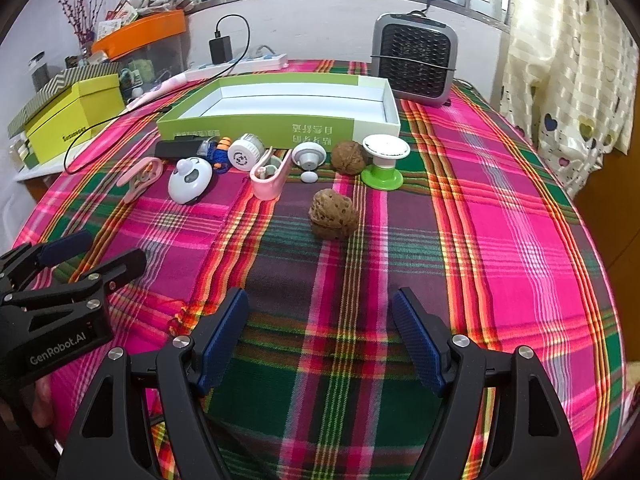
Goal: Organize objects
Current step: 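Move the left gripper toward the pink clip while the right approaches the walnut, then close the left gripper on the pink clip while the right gripper grasps the walnut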
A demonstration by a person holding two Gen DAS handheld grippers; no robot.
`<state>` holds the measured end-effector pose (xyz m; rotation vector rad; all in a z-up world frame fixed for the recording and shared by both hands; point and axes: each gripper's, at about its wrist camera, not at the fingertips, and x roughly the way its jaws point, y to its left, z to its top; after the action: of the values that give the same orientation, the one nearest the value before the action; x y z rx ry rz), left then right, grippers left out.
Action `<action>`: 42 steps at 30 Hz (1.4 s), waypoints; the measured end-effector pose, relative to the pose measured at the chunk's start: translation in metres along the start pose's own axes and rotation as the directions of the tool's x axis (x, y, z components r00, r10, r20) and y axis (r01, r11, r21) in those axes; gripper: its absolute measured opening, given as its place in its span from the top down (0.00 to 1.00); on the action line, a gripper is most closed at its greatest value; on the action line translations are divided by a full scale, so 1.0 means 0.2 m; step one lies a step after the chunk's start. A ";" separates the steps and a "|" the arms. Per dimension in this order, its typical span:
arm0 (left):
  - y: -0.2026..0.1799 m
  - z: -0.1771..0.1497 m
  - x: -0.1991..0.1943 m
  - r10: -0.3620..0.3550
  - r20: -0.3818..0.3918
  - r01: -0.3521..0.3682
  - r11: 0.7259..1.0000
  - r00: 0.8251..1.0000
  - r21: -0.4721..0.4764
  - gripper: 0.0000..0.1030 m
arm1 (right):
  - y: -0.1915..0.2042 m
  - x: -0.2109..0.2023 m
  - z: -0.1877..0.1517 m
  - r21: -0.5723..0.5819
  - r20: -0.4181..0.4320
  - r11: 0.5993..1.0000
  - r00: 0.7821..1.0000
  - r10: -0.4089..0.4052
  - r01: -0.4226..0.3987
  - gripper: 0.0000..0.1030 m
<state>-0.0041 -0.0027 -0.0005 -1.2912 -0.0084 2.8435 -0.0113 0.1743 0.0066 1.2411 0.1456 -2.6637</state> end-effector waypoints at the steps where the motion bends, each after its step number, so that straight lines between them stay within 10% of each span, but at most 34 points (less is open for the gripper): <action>1: 0.00 0.00 0.00 -0.001 -0.001 0.001 1.000 1.000 0.001 0.27 | 0.00 0.00 0.00 0.000 -0.001 1.000 1.000 -0.002 0.002 0.27; 42: 0.20 0.28 0.22 -0.046 -0.044 0.047 0.999 0.998 0.016 0.27 | -0.12 0.18 0.23 -0.090 -0.055 0.993 0.996 0.071 -0.075 0.27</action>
<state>-0.0768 -0.0413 0.0031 -1.3310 -0.0138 2.7701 -0.0728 0.1842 0.0093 1.2620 0.2230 -2.5344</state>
